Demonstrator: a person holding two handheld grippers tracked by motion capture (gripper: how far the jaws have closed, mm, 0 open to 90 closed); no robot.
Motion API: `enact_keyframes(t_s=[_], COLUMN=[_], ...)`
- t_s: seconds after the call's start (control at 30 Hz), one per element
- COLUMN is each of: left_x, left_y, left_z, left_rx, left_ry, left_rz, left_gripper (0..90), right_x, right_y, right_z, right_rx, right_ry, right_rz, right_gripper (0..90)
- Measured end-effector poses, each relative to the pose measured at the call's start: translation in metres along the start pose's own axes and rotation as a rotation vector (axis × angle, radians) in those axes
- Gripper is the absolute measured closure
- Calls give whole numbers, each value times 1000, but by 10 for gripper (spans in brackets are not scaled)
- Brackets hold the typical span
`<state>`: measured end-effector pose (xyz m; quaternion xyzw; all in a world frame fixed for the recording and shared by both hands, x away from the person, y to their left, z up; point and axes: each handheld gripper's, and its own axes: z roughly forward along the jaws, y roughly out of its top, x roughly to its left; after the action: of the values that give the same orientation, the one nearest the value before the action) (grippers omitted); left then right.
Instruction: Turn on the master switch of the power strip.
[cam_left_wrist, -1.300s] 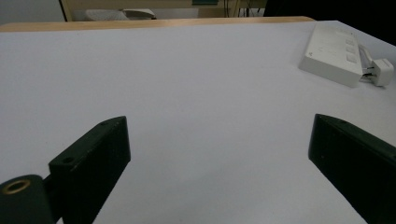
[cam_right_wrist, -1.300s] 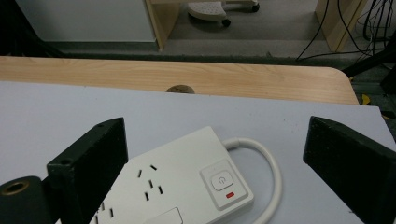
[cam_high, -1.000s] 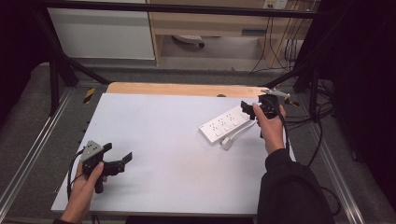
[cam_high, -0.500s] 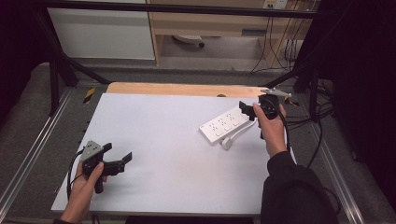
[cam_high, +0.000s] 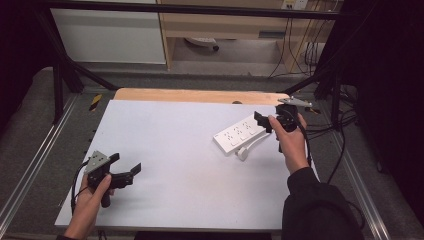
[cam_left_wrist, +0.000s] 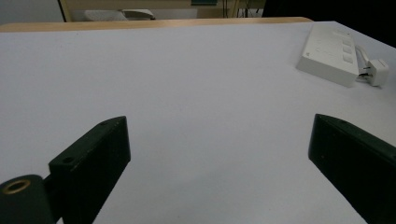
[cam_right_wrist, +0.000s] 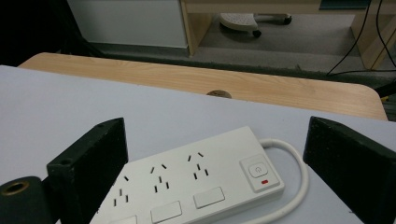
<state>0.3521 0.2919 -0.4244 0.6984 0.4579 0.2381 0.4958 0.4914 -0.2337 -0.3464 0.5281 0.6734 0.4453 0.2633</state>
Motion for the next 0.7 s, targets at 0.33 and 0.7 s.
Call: enact_keyframes(t_s=[0.33,0.7], left_x=[0,1], left_y=[-1,-2], left_z=[0,-3], left_rx=[13,20], left_ry=[-1,-3], left_rz=[-10,-12], left_gripper=[56,62], right_x=[4,7], right_y=[-5,-15], right_z=[-13,-31], right_rx=[10,-14], right_ry=[17,37], right_rz=[-5,-22], right_gripper=[59,49])
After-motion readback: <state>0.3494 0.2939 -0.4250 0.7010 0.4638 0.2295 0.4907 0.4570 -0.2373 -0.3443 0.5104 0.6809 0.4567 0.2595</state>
